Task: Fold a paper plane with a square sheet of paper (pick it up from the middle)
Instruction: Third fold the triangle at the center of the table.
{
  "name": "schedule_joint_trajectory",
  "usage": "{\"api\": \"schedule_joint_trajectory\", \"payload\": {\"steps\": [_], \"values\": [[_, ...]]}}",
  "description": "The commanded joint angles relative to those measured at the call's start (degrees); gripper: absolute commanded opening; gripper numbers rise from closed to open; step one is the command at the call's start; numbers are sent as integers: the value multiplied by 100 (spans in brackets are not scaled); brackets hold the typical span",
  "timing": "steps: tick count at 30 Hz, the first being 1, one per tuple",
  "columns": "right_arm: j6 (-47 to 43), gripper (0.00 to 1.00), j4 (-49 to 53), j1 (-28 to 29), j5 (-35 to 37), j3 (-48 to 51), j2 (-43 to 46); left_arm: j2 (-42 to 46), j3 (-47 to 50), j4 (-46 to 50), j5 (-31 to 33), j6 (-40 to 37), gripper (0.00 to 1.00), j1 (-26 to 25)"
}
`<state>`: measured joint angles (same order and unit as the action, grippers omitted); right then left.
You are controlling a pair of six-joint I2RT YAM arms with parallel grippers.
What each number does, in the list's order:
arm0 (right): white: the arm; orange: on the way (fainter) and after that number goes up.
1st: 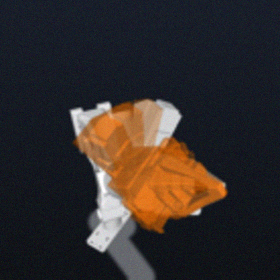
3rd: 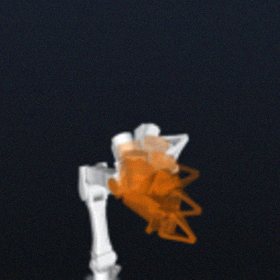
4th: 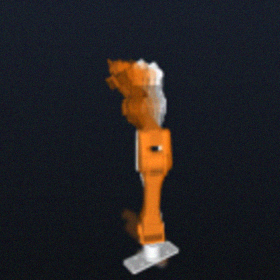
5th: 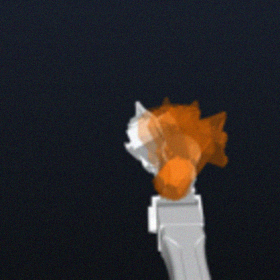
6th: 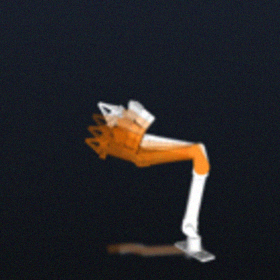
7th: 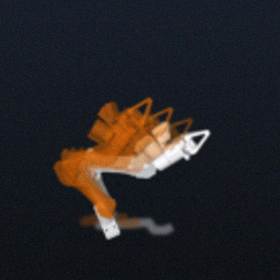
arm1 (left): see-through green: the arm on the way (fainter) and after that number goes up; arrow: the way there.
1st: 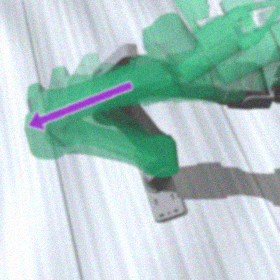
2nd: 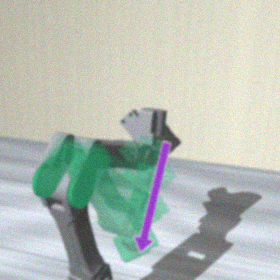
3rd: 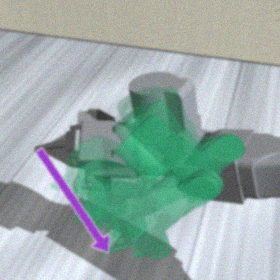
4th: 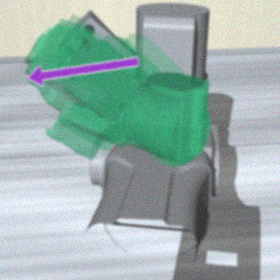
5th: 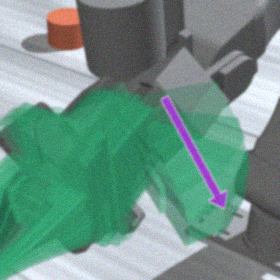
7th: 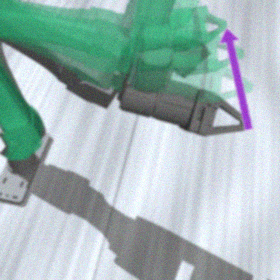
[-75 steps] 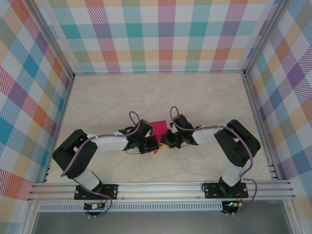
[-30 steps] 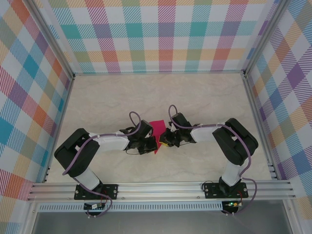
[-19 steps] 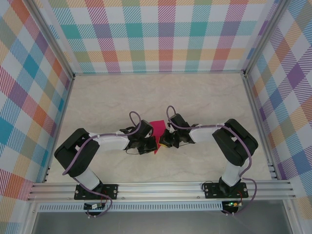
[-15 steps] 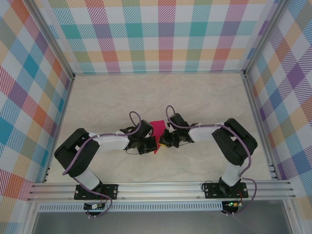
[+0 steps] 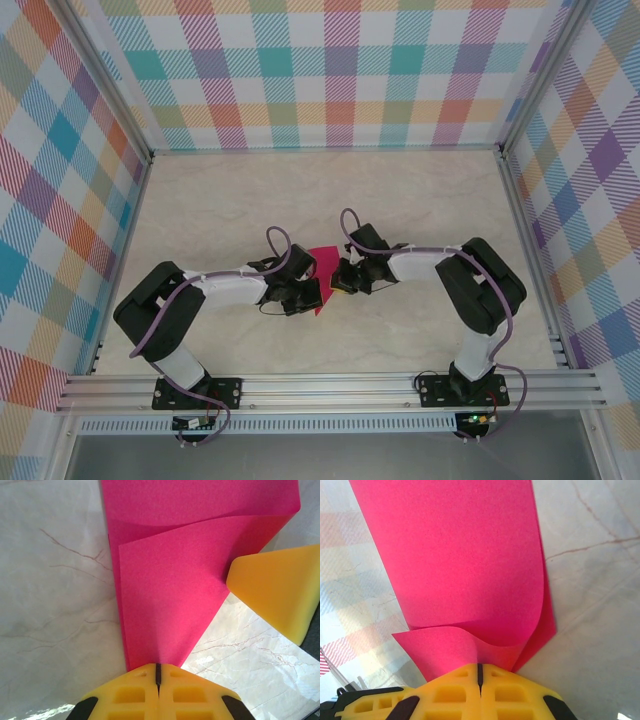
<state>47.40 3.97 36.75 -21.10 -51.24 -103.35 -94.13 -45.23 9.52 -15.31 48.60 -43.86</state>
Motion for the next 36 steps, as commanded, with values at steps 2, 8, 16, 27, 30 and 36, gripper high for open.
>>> {"api": "schedule_joint_trajectory", "payload": {"steps": [2,8,16,27,30,36], "values": [[-409,4,80,-387,379,-89,-168,-229,76,590,318,-35,0,-42],[-717,5,209,-712,409,-323,-233,-254,76,590,318,-39,0,-42],[-771,6,360,-735,478,-300,581,-237,54,594,315,-35,0,-39],[-130,6,-280,-28,-332,38,312,-247,15,588,309,-53,0,-40],[-119,6,-274,76,-385,-138,80,-246,15,587,310,-54,0,-38],[-325,6,142,69,-116,-327,-220,-243,15,778,309,-27,0,-43]]}}
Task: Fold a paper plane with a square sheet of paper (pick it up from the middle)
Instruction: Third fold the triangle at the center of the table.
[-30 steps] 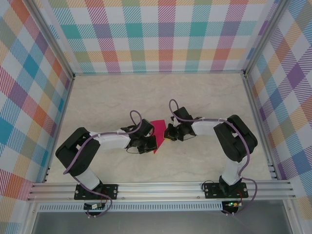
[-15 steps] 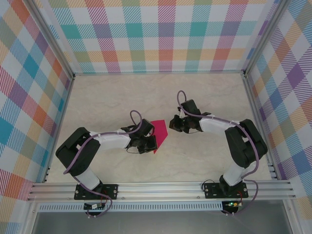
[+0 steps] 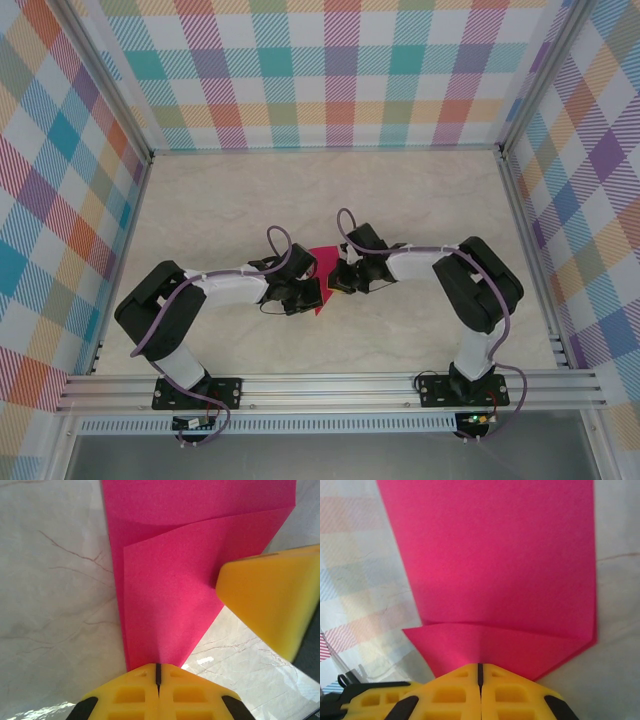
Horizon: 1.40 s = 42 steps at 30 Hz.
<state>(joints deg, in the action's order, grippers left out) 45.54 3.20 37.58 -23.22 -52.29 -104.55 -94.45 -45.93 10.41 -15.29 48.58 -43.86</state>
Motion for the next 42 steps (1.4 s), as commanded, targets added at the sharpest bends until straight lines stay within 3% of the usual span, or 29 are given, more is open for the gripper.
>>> {"api": "schedule_joint_trajectory", "payload": {"steps": [1,14,21,29,42], "values": [[-203,6,325,-42,177,-258,-133,-230,91,690,288,-16,0,-41],[-805,5,921,-938,749,-557,12,-218,120,677,281,-11,0,-39],[-587,6,575,-801,239,-268,793,-192,94,666,295,-15,0,-36],[-13,6,-36,-84,-278,-81,208,-173,49,664,298,-24,0,-47],[157,5,207,-19,31,-44,-250,55,-184,603,227,-201,0,-41]]}}
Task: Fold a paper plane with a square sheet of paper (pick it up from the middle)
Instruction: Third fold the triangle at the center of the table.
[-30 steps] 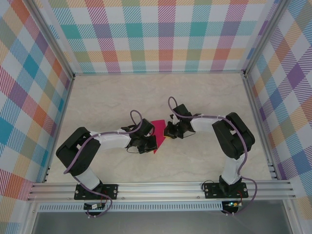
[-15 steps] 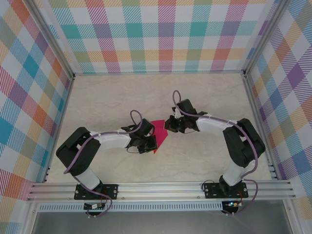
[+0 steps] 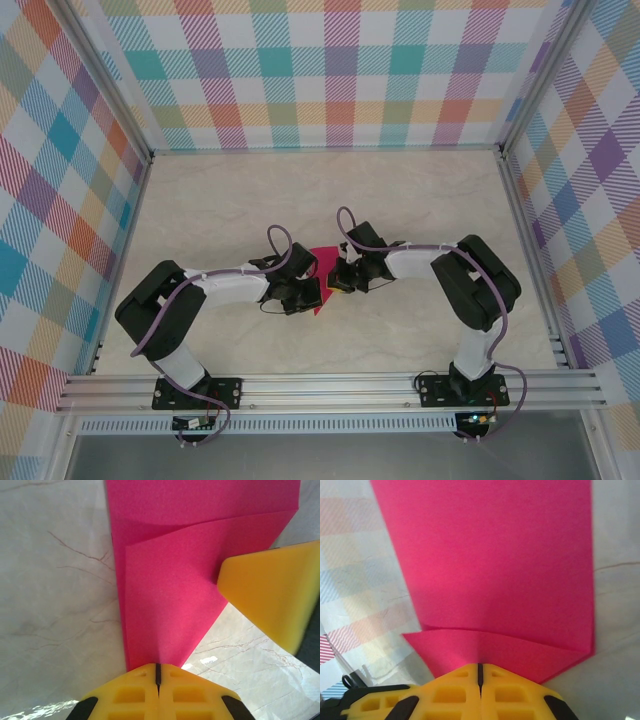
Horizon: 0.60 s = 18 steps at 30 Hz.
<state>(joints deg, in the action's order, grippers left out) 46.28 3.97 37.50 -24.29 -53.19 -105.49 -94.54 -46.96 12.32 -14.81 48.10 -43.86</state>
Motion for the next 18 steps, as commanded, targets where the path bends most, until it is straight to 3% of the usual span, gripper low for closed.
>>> {"api": "schedule_joint_trajectory", "payload": {"steps": [1,6,18], "values": [[91,5,169,-14,177,45,-171,134,-102,412,146,-168,0,-39],[89,5,227,-7,239,62,-191,384,-173,-177,29,-197,4,-36],[153,5,274,-14,259,72,-291,-158,-197,-485,-285,-158,5,-35]]}}
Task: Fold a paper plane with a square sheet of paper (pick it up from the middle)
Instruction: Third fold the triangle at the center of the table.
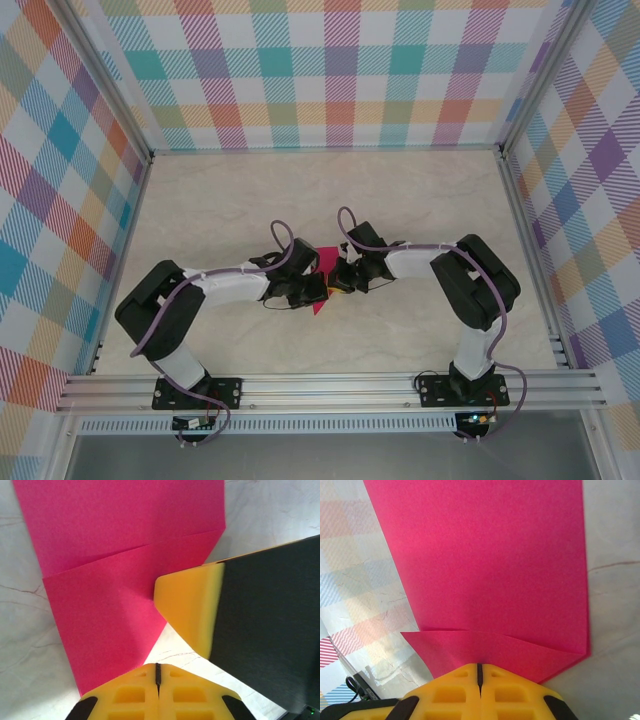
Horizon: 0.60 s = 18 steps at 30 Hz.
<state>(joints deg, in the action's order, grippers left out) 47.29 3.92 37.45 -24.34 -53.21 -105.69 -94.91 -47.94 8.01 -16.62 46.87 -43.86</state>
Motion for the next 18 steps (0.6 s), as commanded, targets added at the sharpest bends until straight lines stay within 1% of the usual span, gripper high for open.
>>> {"api": "schedule_joint_trajectory", "payload": {"steps": [1,8,18], "values": [[53,5,279,-10,262,70,-277,-141,-87,-31,-101,-32,5,-32],[53,5,303,-10,271,48,-297,-238,43,158,72,-57,5,-28],[31,5,425,-10,340,21,-321,-1,732,146,-38,-56,4,-35]]}}
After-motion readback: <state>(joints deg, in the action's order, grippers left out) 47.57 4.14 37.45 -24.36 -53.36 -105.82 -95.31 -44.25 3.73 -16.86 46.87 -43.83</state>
